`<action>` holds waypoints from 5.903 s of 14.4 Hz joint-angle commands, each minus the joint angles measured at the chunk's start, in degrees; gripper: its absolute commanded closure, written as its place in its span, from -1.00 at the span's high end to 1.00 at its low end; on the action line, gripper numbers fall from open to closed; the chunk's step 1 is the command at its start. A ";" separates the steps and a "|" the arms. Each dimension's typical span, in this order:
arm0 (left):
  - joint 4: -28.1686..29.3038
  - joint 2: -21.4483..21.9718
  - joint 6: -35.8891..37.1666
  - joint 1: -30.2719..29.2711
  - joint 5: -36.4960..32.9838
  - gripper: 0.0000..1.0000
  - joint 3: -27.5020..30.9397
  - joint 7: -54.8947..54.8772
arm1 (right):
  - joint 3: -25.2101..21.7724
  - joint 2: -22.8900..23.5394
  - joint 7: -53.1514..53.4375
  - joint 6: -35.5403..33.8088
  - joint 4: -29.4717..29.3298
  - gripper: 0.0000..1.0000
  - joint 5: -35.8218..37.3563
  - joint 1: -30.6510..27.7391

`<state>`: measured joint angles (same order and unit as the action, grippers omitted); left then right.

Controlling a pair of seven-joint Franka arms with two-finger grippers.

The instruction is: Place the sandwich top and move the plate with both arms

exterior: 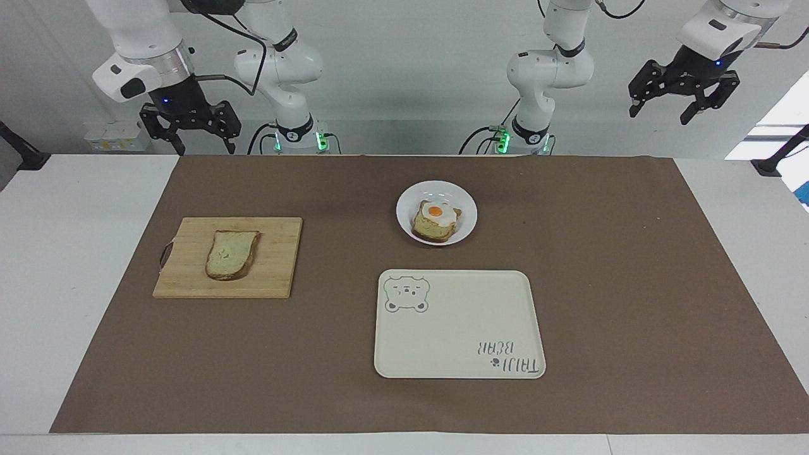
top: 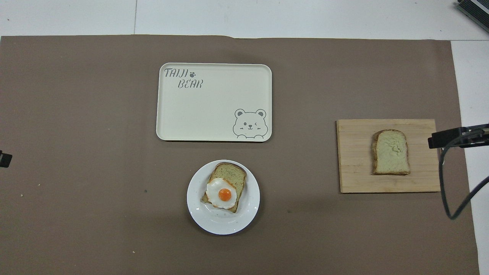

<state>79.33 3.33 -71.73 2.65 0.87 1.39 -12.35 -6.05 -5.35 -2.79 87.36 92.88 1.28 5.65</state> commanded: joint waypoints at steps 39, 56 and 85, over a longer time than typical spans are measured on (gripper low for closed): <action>0.91 0.97 -0.08 0.17 -0.61 1.00 0.11 0.48 | 0.16 -0.80 -1.61 0.97 1.34 1.00 -0.22 -0.38; 0.91 0.97 -0.08 0.17 -0.61 1.00 0.11 0.48 | -0.28 -0.28 -1.34 9.85 7.48 1.00 -0.31 -1.79; 0.91 0.97 -0.08 0.17 -0.61 1.00 0.11 0.48 | -0.28 18.61 -13.55 38.93 22.16 1.00 -11.99 -13.56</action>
<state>79.33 3.33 -71.73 2.64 0.87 1.39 -12.34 -6.80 13.24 -13.78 123.61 112.25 -7.84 -7.09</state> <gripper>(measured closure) 0.000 0.000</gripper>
